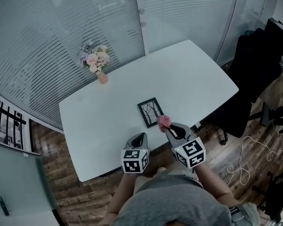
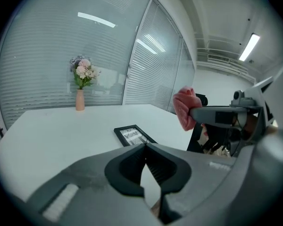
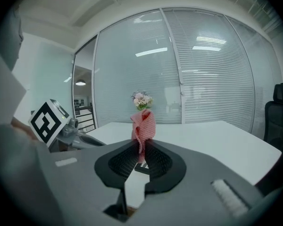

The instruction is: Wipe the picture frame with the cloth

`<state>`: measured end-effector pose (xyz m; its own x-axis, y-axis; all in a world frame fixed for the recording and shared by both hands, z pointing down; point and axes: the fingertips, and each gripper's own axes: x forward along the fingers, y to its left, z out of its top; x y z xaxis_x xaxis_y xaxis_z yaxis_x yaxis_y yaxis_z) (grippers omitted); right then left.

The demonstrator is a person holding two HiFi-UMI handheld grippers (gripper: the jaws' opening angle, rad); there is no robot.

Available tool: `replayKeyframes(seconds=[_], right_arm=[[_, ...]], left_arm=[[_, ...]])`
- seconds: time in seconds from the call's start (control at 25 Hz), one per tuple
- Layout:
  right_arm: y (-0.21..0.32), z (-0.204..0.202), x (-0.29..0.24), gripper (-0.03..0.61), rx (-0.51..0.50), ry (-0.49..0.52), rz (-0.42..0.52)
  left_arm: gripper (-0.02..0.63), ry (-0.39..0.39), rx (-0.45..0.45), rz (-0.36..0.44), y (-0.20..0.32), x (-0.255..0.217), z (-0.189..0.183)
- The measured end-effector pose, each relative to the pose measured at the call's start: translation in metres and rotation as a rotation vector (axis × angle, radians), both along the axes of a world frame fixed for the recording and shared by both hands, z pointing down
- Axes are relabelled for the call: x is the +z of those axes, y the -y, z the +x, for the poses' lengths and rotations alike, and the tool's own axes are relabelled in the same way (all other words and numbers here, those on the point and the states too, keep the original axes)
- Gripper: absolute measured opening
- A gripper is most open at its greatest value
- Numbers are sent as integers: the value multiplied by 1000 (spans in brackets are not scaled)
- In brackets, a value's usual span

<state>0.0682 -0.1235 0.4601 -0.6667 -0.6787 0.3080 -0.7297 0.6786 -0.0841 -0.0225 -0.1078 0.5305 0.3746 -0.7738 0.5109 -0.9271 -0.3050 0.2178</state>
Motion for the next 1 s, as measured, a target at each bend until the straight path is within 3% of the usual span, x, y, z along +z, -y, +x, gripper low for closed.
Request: replayKeyframes(seconds=[0.48,1.0], right_arm=[[68,-32,19,38,-74,-59,-7],[128,-77,67,38,-190,-210,-29]], left_arm=[[2,-20,-7,-85,28,36,0],[101,-49,53,-183,63,79,7]])
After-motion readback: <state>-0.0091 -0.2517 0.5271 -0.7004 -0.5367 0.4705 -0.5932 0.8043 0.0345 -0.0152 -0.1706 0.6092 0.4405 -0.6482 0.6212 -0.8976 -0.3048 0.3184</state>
